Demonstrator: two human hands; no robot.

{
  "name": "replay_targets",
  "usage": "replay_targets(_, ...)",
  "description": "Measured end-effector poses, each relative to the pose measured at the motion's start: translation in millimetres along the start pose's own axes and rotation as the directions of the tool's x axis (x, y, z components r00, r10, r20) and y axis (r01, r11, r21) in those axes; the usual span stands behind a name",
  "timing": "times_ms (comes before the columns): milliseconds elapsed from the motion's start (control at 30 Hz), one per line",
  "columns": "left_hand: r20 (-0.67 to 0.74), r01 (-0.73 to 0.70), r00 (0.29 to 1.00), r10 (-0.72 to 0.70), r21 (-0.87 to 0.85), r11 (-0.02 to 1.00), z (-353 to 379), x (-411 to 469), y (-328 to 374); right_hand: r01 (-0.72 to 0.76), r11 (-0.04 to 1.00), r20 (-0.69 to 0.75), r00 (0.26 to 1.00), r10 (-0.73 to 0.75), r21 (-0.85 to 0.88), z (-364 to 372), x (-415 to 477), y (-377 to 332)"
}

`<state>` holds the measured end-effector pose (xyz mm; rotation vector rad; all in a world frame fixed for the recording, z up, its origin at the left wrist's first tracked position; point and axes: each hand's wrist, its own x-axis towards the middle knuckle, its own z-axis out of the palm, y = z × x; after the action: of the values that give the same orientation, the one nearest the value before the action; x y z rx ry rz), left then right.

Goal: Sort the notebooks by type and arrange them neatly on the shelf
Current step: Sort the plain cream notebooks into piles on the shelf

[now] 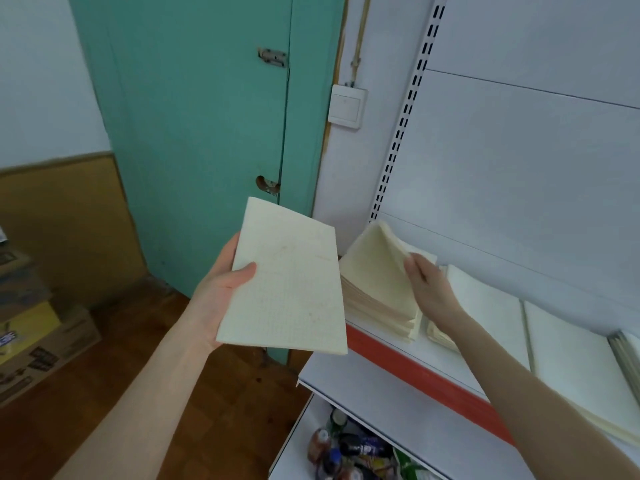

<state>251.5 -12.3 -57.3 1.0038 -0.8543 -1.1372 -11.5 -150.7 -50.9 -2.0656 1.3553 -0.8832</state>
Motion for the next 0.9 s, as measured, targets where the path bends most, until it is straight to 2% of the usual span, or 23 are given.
replay_targets(100, -0.005, -0.001, 1.0, 0.001, -0.005, 1.0, 4, 2, -2, 0.039, 0.999, -0.098, 0.995, -0.037, 0.025, -9, -3, -8)
replay_targets(167, -0.014, 0.008, 1.0, -0.008, -0.012, 1.0, 8, 3, -5, 0.074, 0.997, -0.107, 0.992, -0.073, 0.005, -9, -12, -17)
replay_targets(233, -0.023, 0.023, 0.999, -0.023, 0.004, 1.0, 13, 5, -9, 0.179, 0.984, -0.065, 0.982, -0.179, -0.018, 3, -30, -33)
replay_targets(267, -0.019, 0.043, 0.999, -0.043, 0.014, 0.999, 17, 6, -9, 0.289, 0.955, -0.046, 0.955, -0.292, -0.061, 11, -43, -40)
replay_targets(300, -0.01, 0.076, 0.997, -0.076, -0.004, 0.997, 20, 8, -10, 0.428, 0.893, -0.003, 0.902, -0.432, -0.139, 20, -55, -43)
replay_targets(333, 0.002, 0.123, 0.992, -0.123, -0.049, 0.991, 23, 8, -11, 0.572, 0.776, 0.066, 0.814, -0.578, -0.266, 32, -65, -41)
replay_targets(367, 0.017, 0.17, 0.985, -0.169, -0.096, 0.981, 25, 9, -11, 0.669, 0.652, 0.154, 0.731, -0.665, -0.358, 45, -73, -37)
replay_targets(400, 0.03, 0.194, 0.981, -0.191, -0.118, 0.974, 26, 8, -12, 0.706, 0.586, 0.227, 0.695, -0.683, -0.398, 56, -79, -35)
replay_targets(467, 0.008, 0.158, 0.987, -0.157, -0.081, 0.984, 22, 4, -14, 0.742, 0.566, 0.342, 0.669, -0.66, -0.358, 66, -82, -31)
replay_targets(533, -0.04, 0.12, 0.992, -0.122, -0.06, 0.991, 13, 0, -16, 0.75, 0.635, 0.423, 0.644, -0.637, -0.186, 62, -82, -38)
replay_targets(567, -0.053, 0.115, 0.992, -0.118, -0.056, 0.992, 9, -2, -16, 0.701, 0.711, 0.424, 0.662, -0.617, -0.06, 57, -78, -40)
replay_targets(633, -0.057, 0.097, 0.993, -0.102, -0.074, 0.993, 1, -7, -16, 0.5, 0.862, 0.361, 0.792, -0.492, 0.078, 46, -61, -40)
replay_targets(667, -0.057, 0.09, 0.994, -0.096, -0.095, 0.991, -3, -9, -15, 0.433, 0.9, 0.28, 0.86, -0.426, 0.042, 42, -48, -37)
replay_targets(700, -0.059, 0.084, 0.994, -0.091, -0.109, 0.99, -6, -11, -13, 0.378, 0.923, 0.218, 0.909, -0.356, -0.066, 39, -32, -30)
replay_targets(767, -0.06, 0.067, 0.995, -0.074, -0.107, 0.992, -11, -15, -11, 0.221, 0.903, 0.24, 0.961, -0.137, -0.369, 37, -4, -14)
replay_targets(833, -0.046, 0.056, 0.997, -0.06, -0.095, 0.994, -15, -17, -8, 0.151, 0.821, 0.304, 0.952, 0.029, -0.55, 41, 11, 2)
replay_targets(900, -0.046, 0.046, 0.998, -0.05, -0.09, 0.995, -16, -18, -6, 0.194, 0.765, 0.329, 0.944, 0.024, -0.615, 47, 13, 12)
